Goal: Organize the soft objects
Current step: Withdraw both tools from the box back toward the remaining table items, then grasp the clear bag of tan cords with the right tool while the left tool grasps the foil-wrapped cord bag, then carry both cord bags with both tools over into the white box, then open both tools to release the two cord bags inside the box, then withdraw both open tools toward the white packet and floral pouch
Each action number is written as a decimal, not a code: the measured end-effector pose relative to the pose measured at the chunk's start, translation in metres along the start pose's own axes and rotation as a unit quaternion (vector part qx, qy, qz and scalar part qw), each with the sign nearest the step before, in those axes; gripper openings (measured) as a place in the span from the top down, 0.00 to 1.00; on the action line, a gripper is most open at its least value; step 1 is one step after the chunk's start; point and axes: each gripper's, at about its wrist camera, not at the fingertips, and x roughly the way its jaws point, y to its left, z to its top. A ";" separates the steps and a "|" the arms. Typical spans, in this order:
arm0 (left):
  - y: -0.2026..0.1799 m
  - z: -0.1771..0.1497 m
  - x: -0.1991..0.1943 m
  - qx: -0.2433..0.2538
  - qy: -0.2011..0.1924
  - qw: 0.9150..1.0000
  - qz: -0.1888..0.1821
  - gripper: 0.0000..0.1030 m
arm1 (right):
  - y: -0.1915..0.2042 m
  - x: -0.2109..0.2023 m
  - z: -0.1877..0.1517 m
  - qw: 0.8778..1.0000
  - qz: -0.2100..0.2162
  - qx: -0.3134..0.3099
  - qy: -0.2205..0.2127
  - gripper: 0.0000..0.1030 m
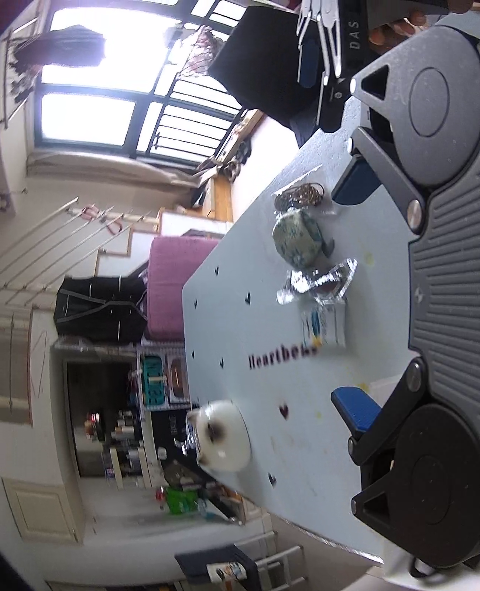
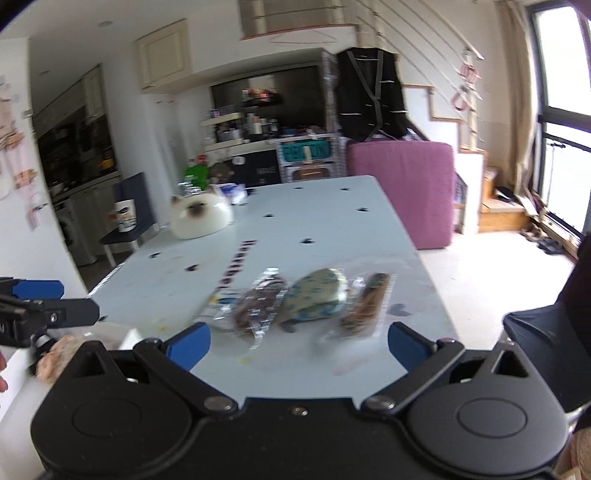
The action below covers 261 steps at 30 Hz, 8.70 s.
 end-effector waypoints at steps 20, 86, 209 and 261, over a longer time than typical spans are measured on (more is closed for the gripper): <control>-0.053 0.006 0.152 0.183 0.017 0.983 -0.003 0.11 | -0.074 0.130 -0.005 0.990 -0.020 0.135 0.043 0.34; -0.022 0.006 0.164 0.036 0.060 0.995 -0.076 0.66 | -0.046 0.070 -0.011 0.998 -0.039 0.037 0.037 0.74; 0.191 -0.155 -0.146 -0.045 0.111 0.992 0.039 0.39 | 0.281 -0.025 -0.113 0.961 0.216 -0.086 0.147 0.60; 0.086 -0.071 -0.093 -0.095 0.051 0.994 0.028 0.00 | 0.126 -0.061 -0.052 0.992 0.102 -0.062 0.035 0.00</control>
